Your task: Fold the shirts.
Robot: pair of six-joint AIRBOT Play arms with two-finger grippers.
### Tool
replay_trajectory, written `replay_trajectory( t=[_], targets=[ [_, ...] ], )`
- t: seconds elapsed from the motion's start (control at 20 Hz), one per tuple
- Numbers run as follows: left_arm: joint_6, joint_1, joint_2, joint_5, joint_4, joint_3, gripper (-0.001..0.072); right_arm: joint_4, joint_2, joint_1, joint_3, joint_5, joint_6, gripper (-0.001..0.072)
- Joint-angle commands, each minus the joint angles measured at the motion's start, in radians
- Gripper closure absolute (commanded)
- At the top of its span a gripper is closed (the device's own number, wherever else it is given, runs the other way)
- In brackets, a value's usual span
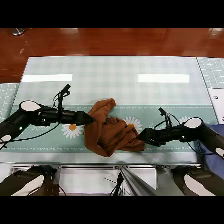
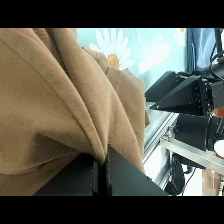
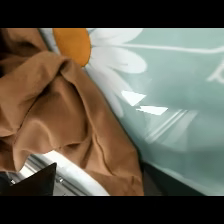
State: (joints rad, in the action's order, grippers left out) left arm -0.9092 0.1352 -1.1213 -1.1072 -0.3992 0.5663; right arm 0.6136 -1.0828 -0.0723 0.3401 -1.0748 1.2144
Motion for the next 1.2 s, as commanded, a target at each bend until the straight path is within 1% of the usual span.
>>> replay_trajectory(
  t=[0.0,0.3,0.55,0.6,0.7,0.75,0.85,0.95,1.05,1.15],
  targets=[
    [0.0,0.0,-0.001,0.0,0.0,0.001,0.0682,-0.014,-0.022,0.0,0.001,-0.006,-0.024,0.011],
    [0.0,0.0,-0.001,0.0,0.0,0.001,0.0681,-0.023,-0.022,-0.001,0.001,-0.006,-0.023,0.0111],
    [0.0,0.0,-0.001,0.0,0.0,0.001,0.0682,-0.036,-0.022,-0.151,0.002,0.066,0.005,0.0112],
    [0.0,0.0,-0.001,0.0,0.0,0.001,0.0681,-0.036,-0.022,-0.156,0.002,0.068,0.005,0.0239],
    [0.0,0.0,0.0,-0.001,0.0,0.001,0.0682,-0.036,-0.022,-0.155,0.002,0.06,0.003,0.0527],
    [0.0,0.0,0.0,-0.001,0.0,0.001,0.0682,-0.038,-0.022,-0.155,0.002,0.056,-0.013,0.0683],
    [0.0,0.0,0.0,-0.001,0.0,0.002,0.0681,-0.037,-0.022,-0.155,0.006,0.049,-0.026,0.0683],
    [0.0,-0.005,0.0,-0.004,0.0,0.018,0.0682,-0.014,-0.022,-0.154,0.068,0.005,-0.027,0.0683],
    [-0.003,-0.051,0.006,-0.052,0.009,0.109,0.0682,0.077,-0.021,-0.135,0.244,-0.092,0.005,0.0684],
    [-0.004,-0.131,0.028,-0.109,0.069,0.282,0.0683,0.206,-0.021,-0.086,0.531,-0.181,0.087,0.0684]
  ],
)
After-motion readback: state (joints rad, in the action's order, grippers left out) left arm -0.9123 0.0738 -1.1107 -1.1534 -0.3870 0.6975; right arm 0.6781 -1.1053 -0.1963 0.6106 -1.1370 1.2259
